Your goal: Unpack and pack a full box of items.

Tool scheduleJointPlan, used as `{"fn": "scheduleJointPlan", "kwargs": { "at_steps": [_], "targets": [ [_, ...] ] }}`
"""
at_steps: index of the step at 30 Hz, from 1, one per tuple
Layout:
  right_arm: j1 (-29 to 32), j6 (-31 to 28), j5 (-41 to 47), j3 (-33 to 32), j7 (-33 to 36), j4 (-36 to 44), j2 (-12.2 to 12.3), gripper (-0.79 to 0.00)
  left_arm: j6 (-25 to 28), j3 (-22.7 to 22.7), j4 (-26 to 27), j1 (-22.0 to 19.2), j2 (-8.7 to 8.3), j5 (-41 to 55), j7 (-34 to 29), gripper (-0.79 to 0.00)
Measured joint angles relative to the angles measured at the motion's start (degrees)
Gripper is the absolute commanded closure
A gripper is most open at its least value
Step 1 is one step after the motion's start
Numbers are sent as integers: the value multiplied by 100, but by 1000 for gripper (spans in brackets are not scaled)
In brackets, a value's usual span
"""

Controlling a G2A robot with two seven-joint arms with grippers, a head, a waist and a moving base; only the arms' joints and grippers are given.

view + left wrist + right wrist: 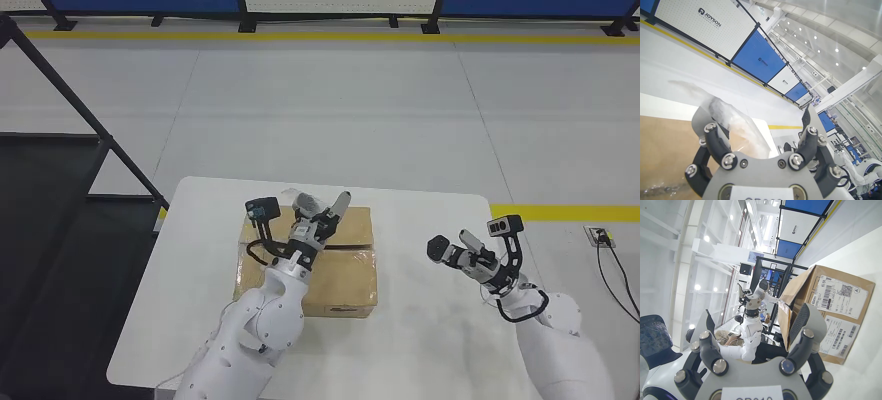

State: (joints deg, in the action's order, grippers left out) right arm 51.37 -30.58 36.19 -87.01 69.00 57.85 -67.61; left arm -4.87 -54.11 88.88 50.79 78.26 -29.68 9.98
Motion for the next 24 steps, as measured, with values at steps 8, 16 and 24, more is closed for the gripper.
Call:
{"fn": "scheduleJointPlan", "kwargs": {
  "at_steps": [8, 16, 24],
  "targets": [
    [-28, -5, 104, -39, 56, -130, 42, -785, -13, 199, -498, -289, 167, -38, -18, -785],
    [-112, -16, 200, -48, 109, -274, 75, -785, 22, 401, -921, -472, 329, -136, -7, -785],
    [-138, -65, 339, -108, 182, -430, 114, -785, 74, 589, -1267, -604, 488, -251, 21, -785]
  ]
}}
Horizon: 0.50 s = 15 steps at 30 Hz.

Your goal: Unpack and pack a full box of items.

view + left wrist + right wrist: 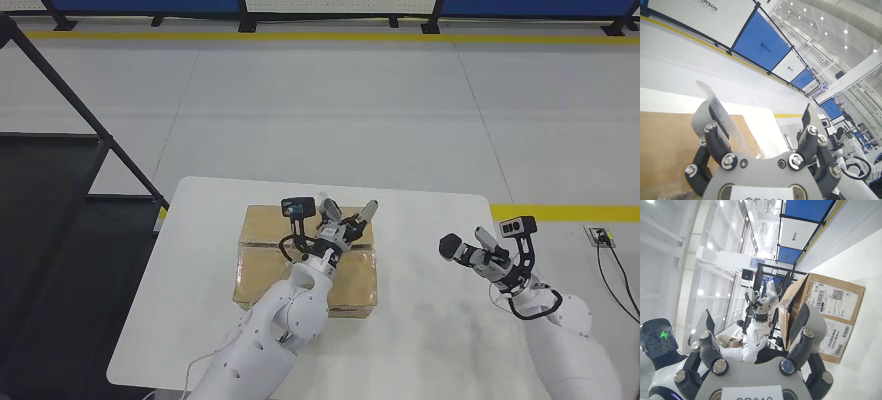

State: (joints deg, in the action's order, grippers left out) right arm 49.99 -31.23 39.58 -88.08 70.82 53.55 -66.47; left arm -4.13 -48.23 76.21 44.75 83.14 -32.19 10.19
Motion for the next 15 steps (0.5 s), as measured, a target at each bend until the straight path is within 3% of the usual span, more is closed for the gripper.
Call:
{"fn": "scheduleJointPlan", "kwargs": {
  "at_steps": [15],
  "targets": [
    [7, -69, 179, -45, 106, -141, 58, -785, 100, 232, -422, -94, 261, -279, 9, -785]
  ]
}}
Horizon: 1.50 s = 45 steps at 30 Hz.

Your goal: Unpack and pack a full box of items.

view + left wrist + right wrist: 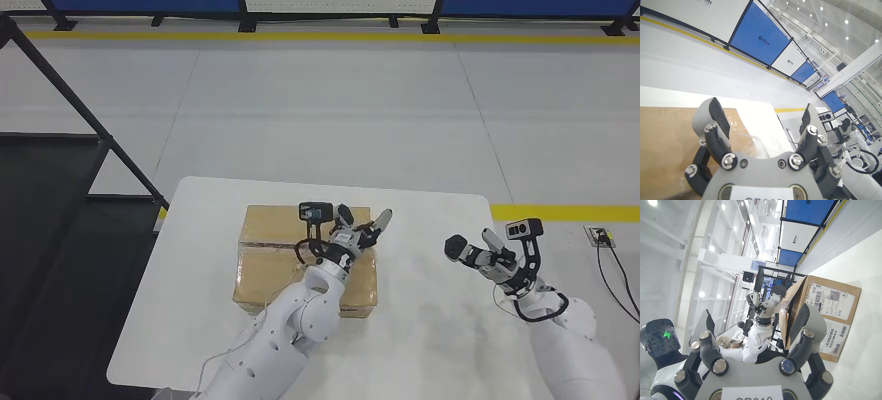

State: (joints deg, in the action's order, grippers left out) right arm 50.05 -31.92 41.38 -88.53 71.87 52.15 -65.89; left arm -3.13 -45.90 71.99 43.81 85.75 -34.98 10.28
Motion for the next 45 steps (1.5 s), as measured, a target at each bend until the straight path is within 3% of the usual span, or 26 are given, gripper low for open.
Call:
{"fn": "scheduleJointPlan", "kwargs": {
  "at_steps": [15, 26, 36, 41, 45],
  "targets": [
    [107, -47, 128, -12, 2, 10, 46, -785, 77, -60, -173, -83, 208, -97, 8, -785],
    [134, -56, 148, 48, -7, 96, 67, -785, 277, -489, 95, -48, 266, 157, 44, -785],
    [752, 590, -47, 171, 644, 1988, 227, -785, 503, -1449, 1186, 352, 131, 416, -97, -785],
    [1012, 281, -507, 477, 334, 2753, 301, -785, 689, -2123, 2066, 795, 8, 409, -217, -785],
    [910, -162, -1078, 919, -111, 2766, 323, -785, 868, -2932, 2871, 1309, -117, 490, -294, -785]
  ]
}}
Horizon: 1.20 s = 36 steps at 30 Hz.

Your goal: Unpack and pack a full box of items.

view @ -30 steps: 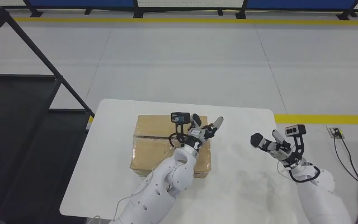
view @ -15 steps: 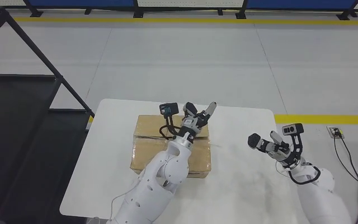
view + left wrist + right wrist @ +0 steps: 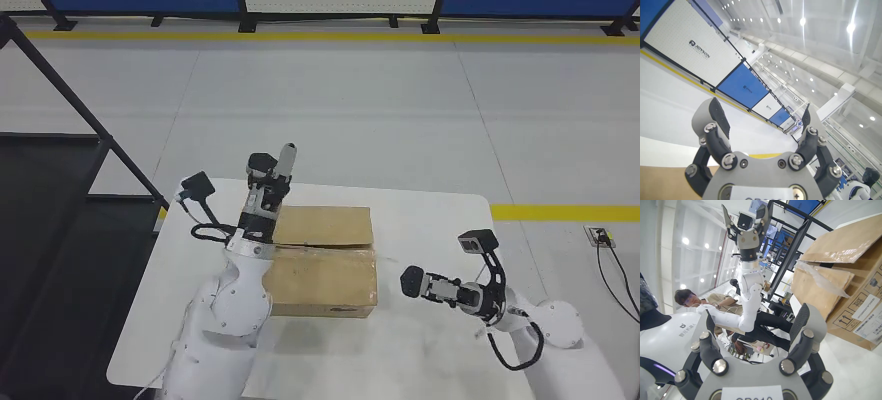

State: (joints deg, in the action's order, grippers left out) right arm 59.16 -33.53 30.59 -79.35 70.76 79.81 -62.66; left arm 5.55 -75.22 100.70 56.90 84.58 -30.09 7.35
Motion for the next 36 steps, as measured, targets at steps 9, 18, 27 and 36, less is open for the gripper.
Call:
{"fn": "scheduleJointPlan", "kwargs": {
  "at_steps": [9, 18, 27, 36],
  "targets": [
    [-1082, -438, -402, 1188, -440, -906, -189, -785, 327, -2151, 723, 1072, -228, 293, -16, -785],
    [-1871, -431, -439, 1969, -461, -1475, -416, -785, 454, -3158, 690, 1706, -295, 939, 90, -785],
    [-2324, 20, -1482, 2417, -1814, -1698, -623, -785, 563, -3302, 657, 1833, -328, 1178, 35, -785],
    [-2562, 551, -1893, 2722, -2165, -1732, -765, -785, 596, -3441, 559, 1881, -362, 1367, -4, -785]
  ]
}}
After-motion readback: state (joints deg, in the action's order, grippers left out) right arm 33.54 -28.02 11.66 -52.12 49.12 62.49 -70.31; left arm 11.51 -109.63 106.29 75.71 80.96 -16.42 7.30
